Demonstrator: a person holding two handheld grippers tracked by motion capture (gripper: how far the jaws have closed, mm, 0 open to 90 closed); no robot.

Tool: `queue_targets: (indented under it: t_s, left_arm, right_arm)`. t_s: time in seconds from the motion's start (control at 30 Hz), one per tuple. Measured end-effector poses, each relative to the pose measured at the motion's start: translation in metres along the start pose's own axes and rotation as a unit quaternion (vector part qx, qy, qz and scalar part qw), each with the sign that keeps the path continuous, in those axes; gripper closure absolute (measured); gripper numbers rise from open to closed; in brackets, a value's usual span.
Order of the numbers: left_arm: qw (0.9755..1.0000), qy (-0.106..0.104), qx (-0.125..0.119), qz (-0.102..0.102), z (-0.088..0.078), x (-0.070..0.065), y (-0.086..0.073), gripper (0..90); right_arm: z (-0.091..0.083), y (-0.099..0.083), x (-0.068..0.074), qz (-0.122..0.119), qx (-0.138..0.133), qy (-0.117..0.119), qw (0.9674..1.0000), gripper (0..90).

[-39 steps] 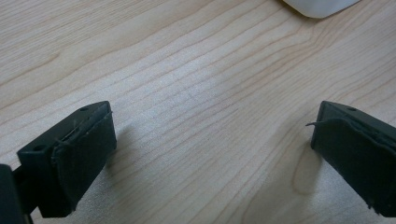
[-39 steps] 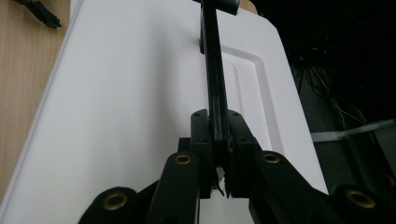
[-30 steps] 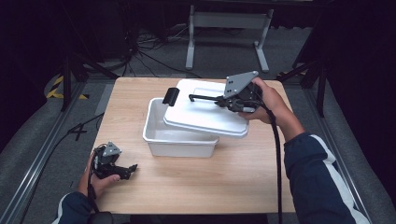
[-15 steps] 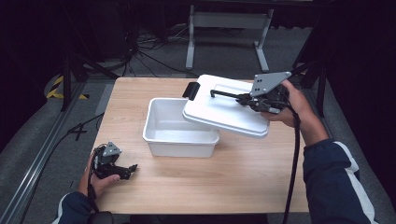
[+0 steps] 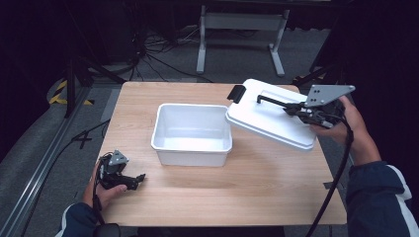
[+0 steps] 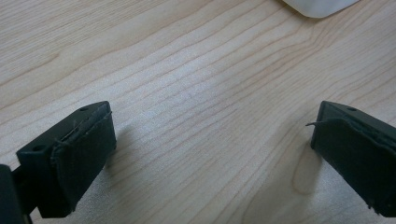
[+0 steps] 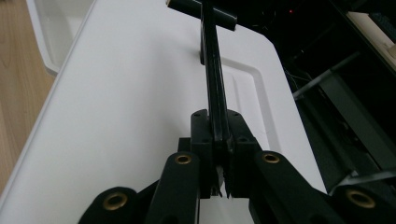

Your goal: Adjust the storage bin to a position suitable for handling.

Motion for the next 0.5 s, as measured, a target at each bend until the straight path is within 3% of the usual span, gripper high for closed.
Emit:
queue_targets:
  t_s: [0.5]
  left_arm:
    - [1.0000,0.000,-0.001,-0.001,0.000,0.000,0.000,0.4]
  right_arm:
    - [-0.005,-0.057,-0.010,0.048,0.020,-0.021,0.9984,84.6]
Point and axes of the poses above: each handheld gripper's, and its own axes: z roughly forward along the jaws, y roughly out of its top, x roughly to its left, the point moved 6 cm from there along z, roughly forward along the jaws, and after that the axes turned 5 degrees about x, right-handed, at the moved point
